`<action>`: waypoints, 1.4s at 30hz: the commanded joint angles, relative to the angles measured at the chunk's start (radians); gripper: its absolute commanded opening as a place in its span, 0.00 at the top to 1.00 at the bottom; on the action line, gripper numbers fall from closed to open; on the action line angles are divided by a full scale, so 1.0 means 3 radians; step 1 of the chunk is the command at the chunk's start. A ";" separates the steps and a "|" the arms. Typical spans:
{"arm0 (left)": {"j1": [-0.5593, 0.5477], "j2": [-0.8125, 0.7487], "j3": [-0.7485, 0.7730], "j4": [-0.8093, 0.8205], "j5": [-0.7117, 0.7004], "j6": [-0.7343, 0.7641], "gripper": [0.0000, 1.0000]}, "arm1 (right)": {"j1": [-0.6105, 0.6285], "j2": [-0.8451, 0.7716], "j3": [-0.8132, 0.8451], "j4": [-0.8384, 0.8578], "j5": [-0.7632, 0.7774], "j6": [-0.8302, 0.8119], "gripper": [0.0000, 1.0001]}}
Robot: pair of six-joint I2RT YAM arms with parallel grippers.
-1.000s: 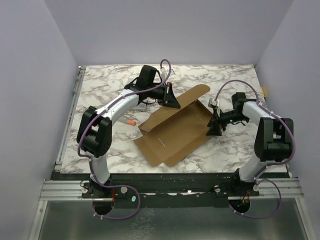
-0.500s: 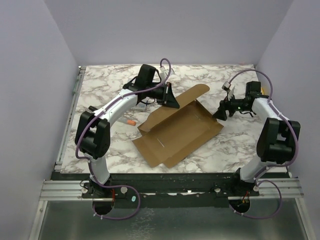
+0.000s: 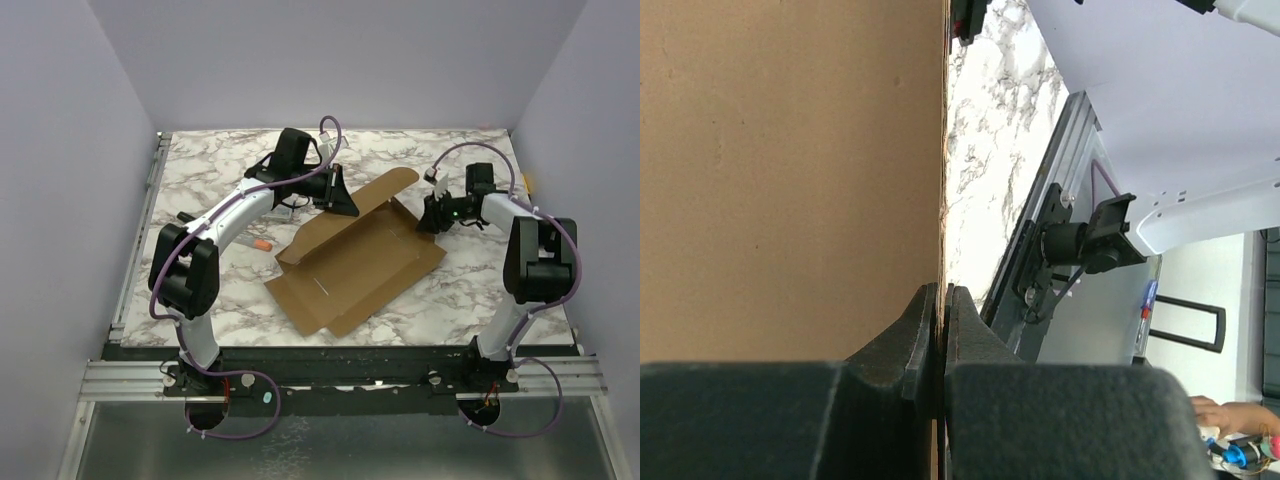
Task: Fold the paper box
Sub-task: Fold the paper box at the center of the board.
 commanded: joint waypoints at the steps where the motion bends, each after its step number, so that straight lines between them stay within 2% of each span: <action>1: 0.0010 -0.0151 0.0129 -0.0078 0.0155 0.0027 1.00 | -0.0026 -0.0122 -0.0011 0.0421 0.0301 0.0140 0.78; 4: 0.0010 -0.0136 0.0166 -0.0075 0.0150 -0.0049 1.00 | -0.0020 -0.0325 -0.0133 0.0633 0.0270 0.0151 0.89; 6: 0.0010 -0.0122 0.0198 -0.0073 0.0163 -0.0102 1.00 | -0.0021 -0.0452 -0.0222 0.0776 0.0260 0.0156 0.92; 15: 0.0009 -0.0078 0.0374 -0.0002 0.0219 -0.0341 1.00 | 0.0065 -0.1008 -0.0686 0.1136 0.0086 -0.0170 0.99; 23: 0.0015 -0.0035 0.0551 0.0064 0.0148 -0.0514 1.00 | 0.0095 -0.1341 -0.0952 0.1190 0.0076 -0.0516 1.00; 29: 0.0019 -0.0107 0.0411 0.0330 -0.0012 -0.0772 1.00 | 0.0092 -0.1306 -0.0981 0.1220 0.0286 -0.0409 1.00; 42: 0.0139 -0.0231 0.0130 0.0428 0.0052 -0.0690 1.00 | 0.0092 -0.1292 -0.1055 0.1244 0.0430 -0.0286 1.00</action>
